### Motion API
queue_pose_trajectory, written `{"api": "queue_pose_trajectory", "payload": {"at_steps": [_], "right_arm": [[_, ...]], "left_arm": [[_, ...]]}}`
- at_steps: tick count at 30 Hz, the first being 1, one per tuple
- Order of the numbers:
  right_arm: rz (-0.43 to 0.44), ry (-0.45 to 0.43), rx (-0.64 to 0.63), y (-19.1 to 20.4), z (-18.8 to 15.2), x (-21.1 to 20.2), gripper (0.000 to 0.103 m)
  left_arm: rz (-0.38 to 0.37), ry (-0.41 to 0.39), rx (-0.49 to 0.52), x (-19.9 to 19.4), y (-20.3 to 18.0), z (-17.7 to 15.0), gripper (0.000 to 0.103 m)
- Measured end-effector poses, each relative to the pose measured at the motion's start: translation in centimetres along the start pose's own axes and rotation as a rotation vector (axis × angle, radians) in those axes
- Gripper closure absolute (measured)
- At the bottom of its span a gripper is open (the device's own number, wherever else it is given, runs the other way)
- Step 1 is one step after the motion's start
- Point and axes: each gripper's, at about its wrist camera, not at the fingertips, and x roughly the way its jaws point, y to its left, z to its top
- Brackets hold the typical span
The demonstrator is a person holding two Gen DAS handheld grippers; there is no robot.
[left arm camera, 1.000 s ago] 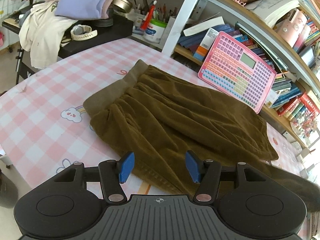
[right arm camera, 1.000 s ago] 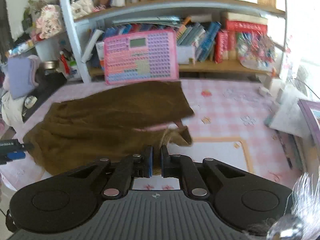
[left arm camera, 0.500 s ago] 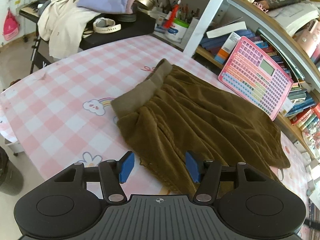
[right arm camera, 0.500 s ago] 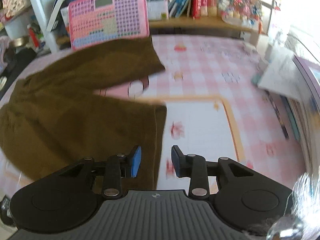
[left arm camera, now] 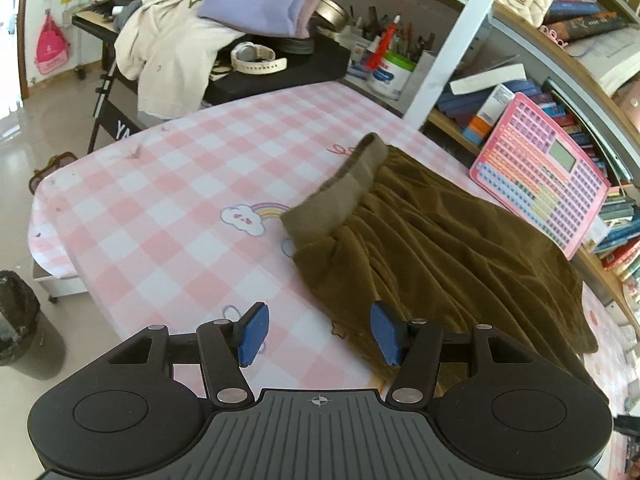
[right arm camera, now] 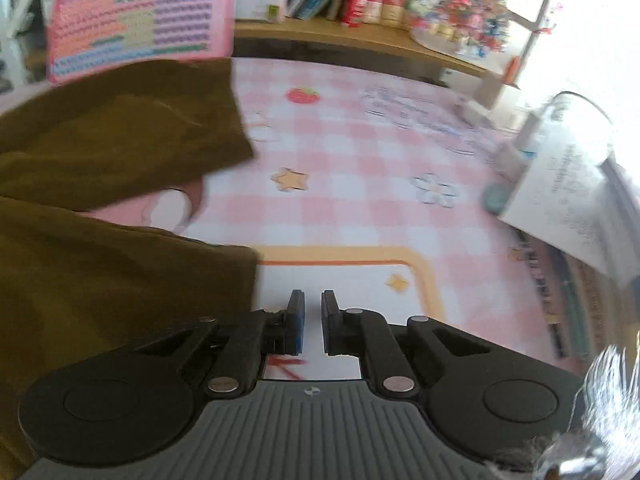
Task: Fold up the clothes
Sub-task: 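Grasp the waistband with the left tool while the right tool closes on the hem edge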
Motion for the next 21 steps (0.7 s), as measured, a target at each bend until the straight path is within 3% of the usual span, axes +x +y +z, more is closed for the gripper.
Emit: {"api": "queue_pose_trajectory", "payload": {"at_steps": [5, 9, 13, 16, 18, 19, 20, 21], "right_arm": [[0.091, -0.067, 0.030, -0.3, -2.1, -4.8, 0.089], [0.160, -0.049, -0.028, 2.3, -5.8, -8.7, 0.081], [0.139, 0.022, -0.030, 4.1, -8.5, -9.3, 0.081], [0.101, 0.050, -0.019, 4.6, -9.4, -8.8, 0.082], [0.084, 0.056, -0.021, 4.8, -9.4, -8.8, 0.082], [0.076, 0.061, -0.022, 4.9, -9.4, -8.8, 0.082], [0.068, 0.065, -0.022, 5.1, -9.4, -8.8, 0.082], [0.061, 0.069, -0.022, 5.1, -9.4, -8.8, 0.082]], "left_arm": [[-0.008, -0.018, -0.046, 1.4, 0.8, 1.9, 0.046], [0.001, -0.054, 0.022, 3.3, 0.1, 4.3, 0.047], [0.021, -0.068, 0.132, 5.7, -1.2, 6.2, 0.048], [0.009, -0.033, 0.219, 7.7, -2.2, 7.3, 0.050], [-0.009, 0.000, 0.253, 8.9, -2.5, 7.9, 0.070], [-0.030, 0.031, 0.257, 9.4, -2.6, 8.1, 0.093], [-0.056, 0.061, 0.258, 9.7, -2.5, 8.3, 0.100], [-0.081, 0.046, 0.233, 9.0, -2.1, 8.5, 0.101]]}}
